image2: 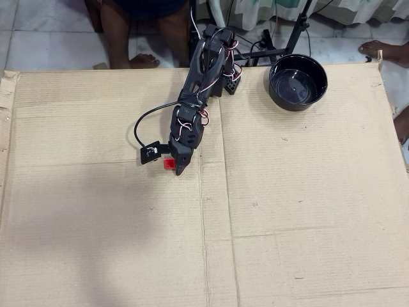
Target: Grasp a lego block and put it in the bin.
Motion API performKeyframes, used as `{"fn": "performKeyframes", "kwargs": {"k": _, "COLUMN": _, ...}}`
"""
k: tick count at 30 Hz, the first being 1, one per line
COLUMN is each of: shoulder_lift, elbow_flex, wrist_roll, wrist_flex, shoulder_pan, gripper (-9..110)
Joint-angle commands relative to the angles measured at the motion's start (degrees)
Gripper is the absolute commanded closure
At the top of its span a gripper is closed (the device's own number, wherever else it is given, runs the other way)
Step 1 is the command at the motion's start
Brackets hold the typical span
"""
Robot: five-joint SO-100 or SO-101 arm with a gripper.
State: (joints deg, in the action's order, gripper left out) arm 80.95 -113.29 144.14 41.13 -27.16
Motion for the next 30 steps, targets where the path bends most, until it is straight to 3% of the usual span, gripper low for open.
{"fn": "performKeyframes", "kwargs": {"k": 1, "shoulder_lift": -1.41, "elbow_flex": 1.05, "wrist_roll": -0.35, "wrist_flex": -3.43, "shoulder_pan": -0.09, "gripper": 92}}
{"fn": "performKeyframes", "kwargs": {"k": 4, "shoulder_lift": -1.41, "elbow_flex": 0.62, "wrist_roll": -0.35, "wrist_flex": -3.43, "shoulder_pan": -0.26, "gripper": 102}}
{"fn": "performKeyframes", "kwargs": {"k": 14, "shoulder_lift": 0.0, "elbow_flex": 1.49, "wrist_roll": -0.44, "wrist_flex": -3.43, "shoulder_pan": 0.88, "gripper": 101}}
{"fn": "performKeyframes", "kwargs": {"k": 30, "shoulder_lift": 20.21, "elbow_flex": 0.62, "wrist_roll": -0.44, "wrist_flex": -3.16, "shoulder_pan": 23.47, "gripper": 101}}
